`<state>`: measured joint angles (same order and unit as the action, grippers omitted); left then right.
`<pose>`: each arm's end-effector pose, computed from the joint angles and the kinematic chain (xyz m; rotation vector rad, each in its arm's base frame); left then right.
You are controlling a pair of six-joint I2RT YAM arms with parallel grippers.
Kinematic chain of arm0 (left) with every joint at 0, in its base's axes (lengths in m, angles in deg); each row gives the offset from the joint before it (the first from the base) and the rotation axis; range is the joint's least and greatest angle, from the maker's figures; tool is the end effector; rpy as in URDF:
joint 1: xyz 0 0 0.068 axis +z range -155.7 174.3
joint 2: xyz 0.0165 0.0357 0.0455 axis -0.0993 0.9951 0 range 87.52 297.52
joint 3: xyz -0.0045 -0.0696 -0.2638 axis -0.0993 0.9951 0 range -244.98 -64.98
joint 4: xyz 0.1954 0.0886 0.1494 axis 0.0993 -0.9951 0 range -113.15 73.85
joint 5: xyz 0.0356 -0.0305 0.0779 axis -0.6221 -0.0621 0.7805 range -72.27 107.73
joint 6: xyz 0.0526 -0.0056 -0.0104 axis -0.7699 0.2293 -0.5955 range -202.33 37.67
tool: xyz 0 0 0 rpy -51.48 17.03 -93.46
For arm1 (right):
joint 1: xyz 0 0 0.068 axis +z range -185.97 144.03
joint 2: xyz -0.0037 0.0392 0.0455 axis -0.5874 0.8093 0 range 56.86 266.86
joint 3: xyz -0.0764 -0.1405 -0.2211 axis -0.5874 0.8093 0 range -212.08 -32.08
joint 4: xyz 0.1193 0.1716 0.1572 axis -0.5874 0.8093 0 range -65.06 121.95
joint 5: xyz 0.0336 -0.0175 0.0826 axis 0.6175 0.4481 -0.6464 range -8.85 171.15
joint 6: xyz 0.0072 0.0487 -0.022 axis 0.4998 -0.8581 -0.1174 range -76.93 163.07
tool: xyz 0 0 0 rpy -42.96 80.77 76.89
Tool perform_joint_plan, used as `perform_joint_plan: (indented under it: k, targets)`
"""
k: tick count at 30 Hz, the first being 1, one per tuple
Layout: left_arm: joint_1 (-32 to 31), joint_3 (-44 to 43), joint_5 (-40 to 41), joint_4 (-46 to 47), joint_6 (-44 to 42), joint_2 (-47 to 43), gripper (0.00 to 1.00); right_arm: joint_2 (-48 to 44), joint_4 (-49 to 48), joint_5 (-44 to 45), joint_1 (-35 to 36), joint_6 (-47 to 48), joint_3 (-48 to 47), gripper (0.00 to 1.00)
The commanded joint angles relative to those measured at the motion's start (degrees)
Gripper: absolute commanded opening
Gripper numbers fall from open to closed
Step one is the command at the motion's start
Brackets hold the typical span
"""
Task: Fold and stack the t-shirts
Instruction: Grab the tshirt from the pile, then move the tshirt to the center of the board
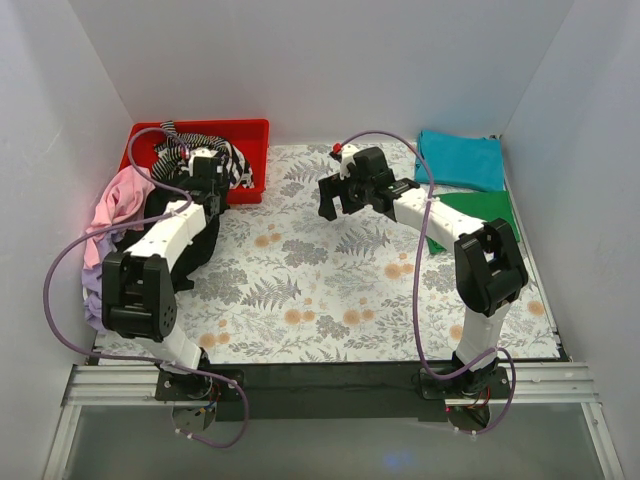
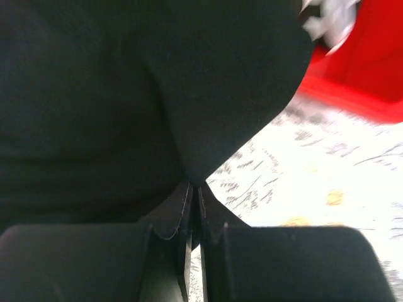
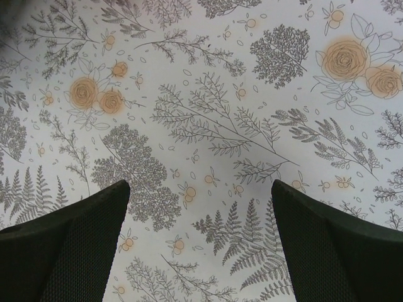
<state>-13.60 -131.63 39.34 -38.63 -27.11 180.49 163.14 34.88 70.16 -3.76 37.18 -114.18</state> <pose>0.3489 -0.0352 0.2419 -1.0932 2.0767 -0.0800 0.3622 0.2362 0.2603 -0.6133 2.1271 0.5838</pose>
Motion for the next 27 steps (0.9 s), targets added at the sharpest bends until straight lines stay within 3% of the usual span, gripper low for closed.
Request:
perform_joint_plan:
  k: [1,7,11,14,22,27]
  targets:
    - [0.1,-7.9,-0.4,1.8,-1.3,-6.9,0.00,0.0,-2.0,-1.3,-0.3,-0.6,1.1,0.98]
    - [0.2,-17.4,-6.9,-0.2,-1.8,-14.2,0.00,-0.2,-2.3,-2.2,-0.3,-0.9,1.5,0.98]
    - [0.2,-26.1,-19.4,-1.3,-1.4,-15.4,0.00,-0.4,-2.6,-3.0,-0.3,-1.3,2.0,0.99]
    - [0.2,-29.8,-20.0,0.3,-1.1,-16.8,0.00,-0.9,-2.7,-3.4,-0.3,-1.6,2.5,0.99]
    - [0.2,-42.9,-12.7,1.2,-7.5,-14.6,0.00,-3.2,-3.6,-2.6,-0.3,-1.5,5.8,0.99]
    - [0.2,-49.4,-31.1,-0.3,-2.2,-11.6,0.00,-4.9,-4.1,3.2,-0.3,-3.7,8.3,0.98]
